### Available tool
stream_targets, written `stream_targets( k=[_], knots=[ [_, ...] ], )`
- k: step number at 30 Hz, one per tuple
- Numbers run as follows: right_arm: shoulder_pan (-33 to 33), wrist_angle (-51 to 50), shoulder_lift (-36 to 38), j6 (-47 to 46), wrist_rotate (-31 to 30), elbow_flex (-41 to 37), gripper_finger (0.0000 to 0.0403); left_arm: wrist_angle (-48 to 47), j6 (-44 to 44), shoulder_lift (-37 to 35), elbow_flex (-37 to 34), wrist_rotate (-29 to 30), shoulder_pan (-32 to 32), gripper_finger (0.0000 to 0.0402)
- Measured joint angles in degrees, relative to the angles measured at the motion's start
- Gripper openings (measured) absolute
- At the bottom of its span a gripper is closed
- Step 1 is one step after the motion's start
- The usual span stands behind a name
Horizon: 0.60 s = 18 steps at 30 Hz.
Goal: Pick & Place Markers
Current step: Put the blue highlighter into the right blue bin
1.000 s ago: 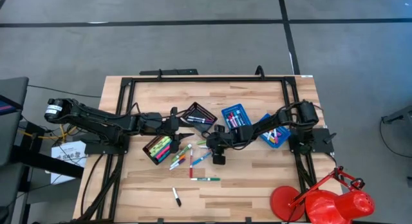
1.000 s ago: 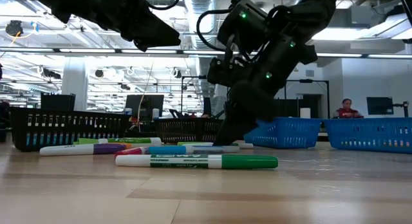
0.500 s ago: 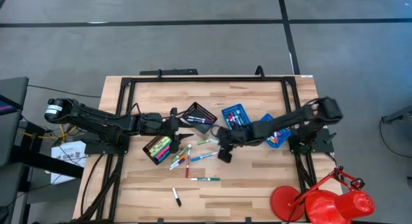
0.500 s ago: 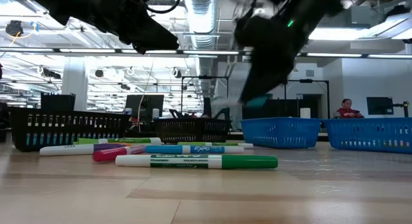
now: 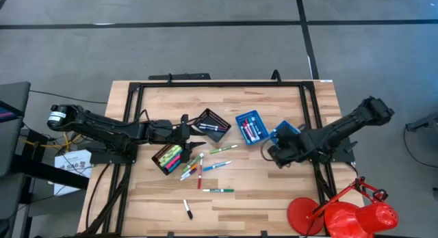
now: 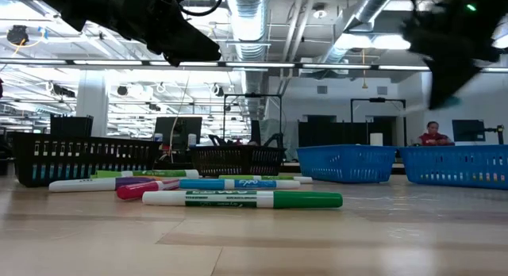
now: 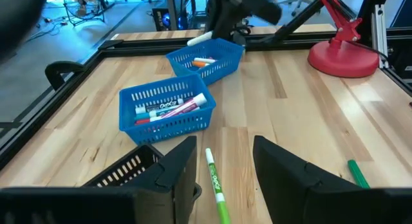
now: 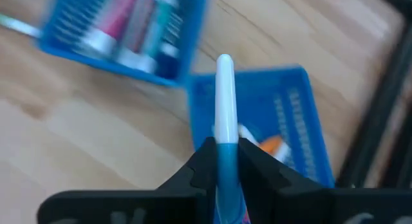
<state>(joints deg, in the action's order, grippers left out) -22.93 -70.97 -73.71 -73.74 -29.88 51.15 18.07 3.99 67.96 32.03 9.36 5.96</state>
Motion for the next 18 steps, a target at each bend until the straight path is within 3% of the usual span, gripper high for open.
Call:
stream_targets(
  k=[4, 10, 18],
  knots=[
    [-3.1, -0.8, 1.2, -9.7, 0.6, -5.6, 0.0034, 0.0, -3.5, 0.0, 0.0, -1.1, 0.0, 0.0150],
    [-4.9, -0.4, 1.3, -18.0, 3.1, -10.1, 0.0060, -2.2, -10.7, 0.0, 0.0, -11.8, 1.1, 0.0149],
    [-3.6, 1.3, 0.9, -19.3, 2.9, -10.8, 0.0083, -9.5, -19.7, 0.0, 0.0, -12.4, 9.3, 0.0125]
  ],
)
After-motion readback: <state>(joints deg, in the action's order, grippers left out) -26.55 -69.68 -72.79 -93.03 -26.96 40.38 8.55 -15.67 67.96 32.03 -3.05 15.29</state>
